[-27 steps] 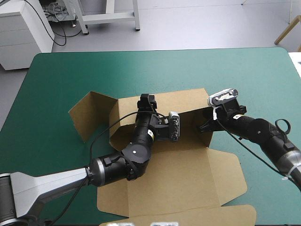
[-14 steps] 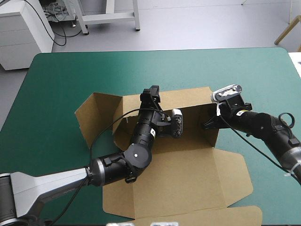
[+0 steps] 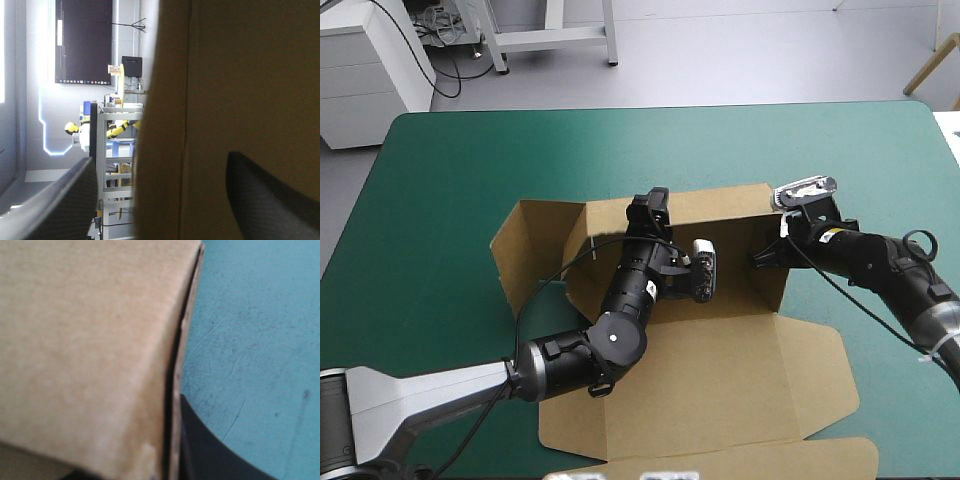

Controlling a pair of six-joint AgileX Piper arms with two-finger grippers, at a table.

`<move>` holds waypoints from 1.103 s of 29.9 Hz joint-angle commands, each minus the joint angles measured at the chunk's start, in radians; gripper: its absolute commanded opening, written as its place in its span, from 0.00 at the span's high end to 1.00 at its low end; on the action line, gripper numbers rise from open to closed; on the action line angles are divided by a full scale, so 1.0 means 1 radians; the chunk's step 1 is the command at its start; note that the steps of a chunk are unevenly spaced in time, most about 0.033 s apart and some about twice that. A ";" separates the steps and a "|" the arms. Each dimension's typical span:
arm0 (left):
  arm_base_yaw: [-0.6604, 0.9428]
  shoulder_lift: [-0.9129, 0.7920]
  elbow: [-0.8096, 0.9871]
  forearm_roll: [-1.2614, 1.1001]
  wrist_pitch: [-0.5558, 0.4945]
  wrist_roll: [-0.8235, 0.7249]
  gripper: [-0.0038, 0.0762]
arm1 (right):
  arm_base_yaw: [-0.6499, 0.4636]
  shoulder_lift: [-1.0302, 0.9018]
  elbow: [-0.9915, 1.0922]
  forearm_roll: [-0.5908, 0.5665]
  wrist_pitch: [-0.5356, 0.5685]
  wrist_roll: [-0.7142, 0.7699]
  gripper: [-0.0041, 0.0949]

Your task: Fold the box

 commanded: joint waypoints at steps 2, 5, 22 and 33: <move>-0.010 -0.031 -0.025 0.110 0.031 -0.017 0.32 | 0.001 0.022 -0.055 -0.041 0.049 0.011 0.96; -0.017 -0.031 -0.025 0.110 0.037 -0.017 0.32 | 0.001 0.043 -0.071 -0.041 0.053 0.013 0.96; -0.136 -0.095 -0.025 0.110 0.222 -0.003 0.47 | 0.001 0.147 -0.249 -0.103 0.215 0.168 0.96; -0.136 -0.282 -0.046 0.110 0.236 -0.003 0.49 | 0.001 0.291 -0.520 -0.178 0.545 0.312 0.96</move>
